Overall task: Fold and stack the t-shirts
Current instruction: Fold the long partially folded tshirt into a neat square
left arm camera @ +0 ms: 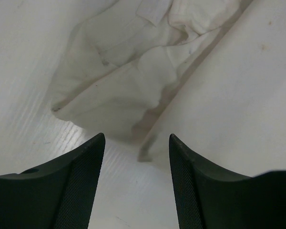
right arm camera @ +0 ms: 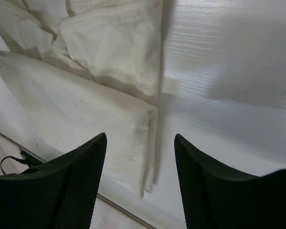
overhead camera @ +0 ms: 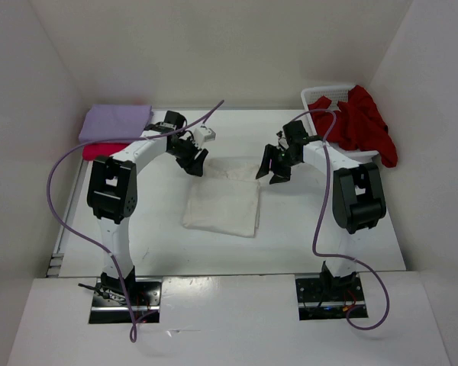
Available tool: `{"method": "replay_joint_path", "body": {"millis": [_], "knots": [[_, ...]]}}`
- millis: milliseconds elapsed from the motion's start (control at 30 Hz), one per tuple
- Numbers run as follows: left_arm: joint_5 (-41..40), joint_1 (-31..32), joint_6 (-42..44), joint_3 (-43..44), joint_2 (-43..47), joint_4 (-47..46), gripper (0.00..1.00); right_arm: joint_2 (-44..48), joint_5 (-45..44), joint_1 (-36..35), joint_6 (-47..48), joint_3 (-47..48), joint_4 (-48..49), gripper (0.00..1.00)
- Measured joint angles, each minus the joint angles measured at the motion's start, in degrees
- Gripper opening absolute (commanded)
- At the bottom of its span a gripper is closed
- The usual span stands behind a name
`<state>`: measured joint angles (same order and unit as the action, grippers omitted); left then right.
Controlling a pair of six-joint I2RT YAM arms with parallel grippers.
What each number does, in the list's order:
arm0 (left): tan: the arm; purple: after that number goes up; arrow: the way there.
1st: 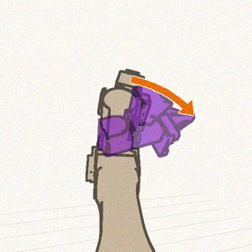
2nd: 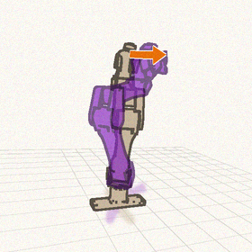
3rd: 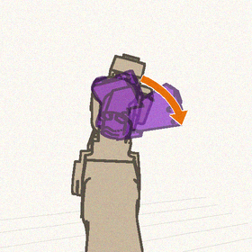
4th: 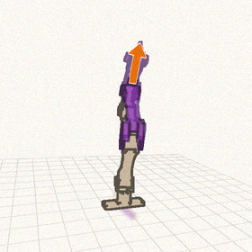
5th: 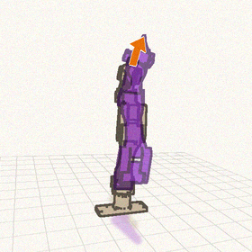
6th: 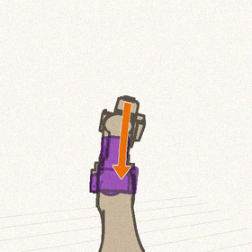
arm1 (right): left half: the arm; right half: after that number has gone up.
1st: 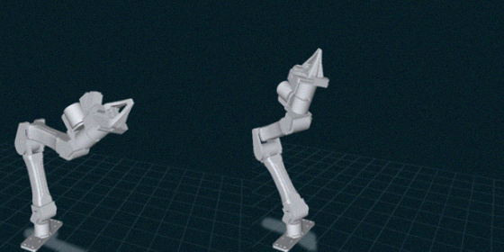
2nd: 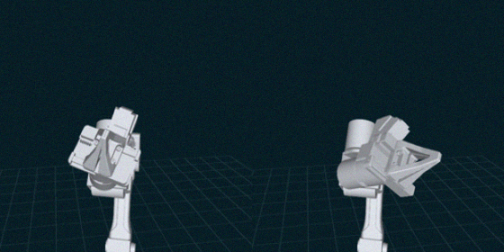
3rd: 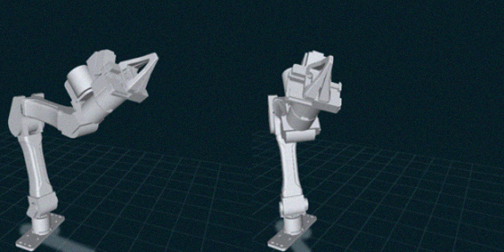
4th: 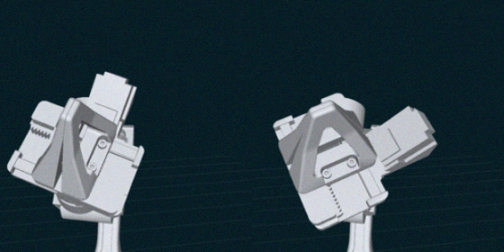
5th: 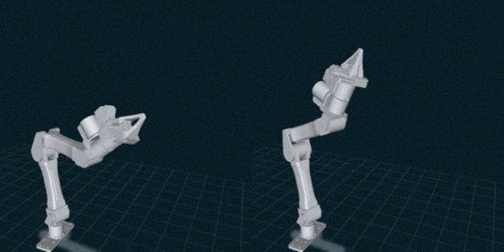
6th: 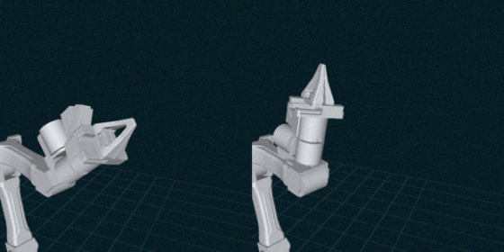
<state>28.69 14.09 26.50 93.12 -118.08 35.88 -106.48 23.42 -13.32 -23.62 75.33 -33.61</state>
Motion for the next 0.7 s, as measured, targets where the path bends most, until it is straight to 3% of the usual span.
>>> {"method": "replay_joint_path", "body": {"millis": [333,533,700], "knots": [[0.13,0.00,0.17,-2.58,0.00,1.33,0.61,-1.88,1.40,0.00,0.09,0.00,1.73,0.66],[0.63,0.00,0.07,-2.58,-0.04,1.64,0.41,-4.17,1.97,-0.85,0.09,0.07,2.25,0.66],[2.32,0.00,-0.07,-2.58,-0.17,2.19,0.33,-4.44,2.62,-2.21,0.09,0.07,2.54,0.63]]}}
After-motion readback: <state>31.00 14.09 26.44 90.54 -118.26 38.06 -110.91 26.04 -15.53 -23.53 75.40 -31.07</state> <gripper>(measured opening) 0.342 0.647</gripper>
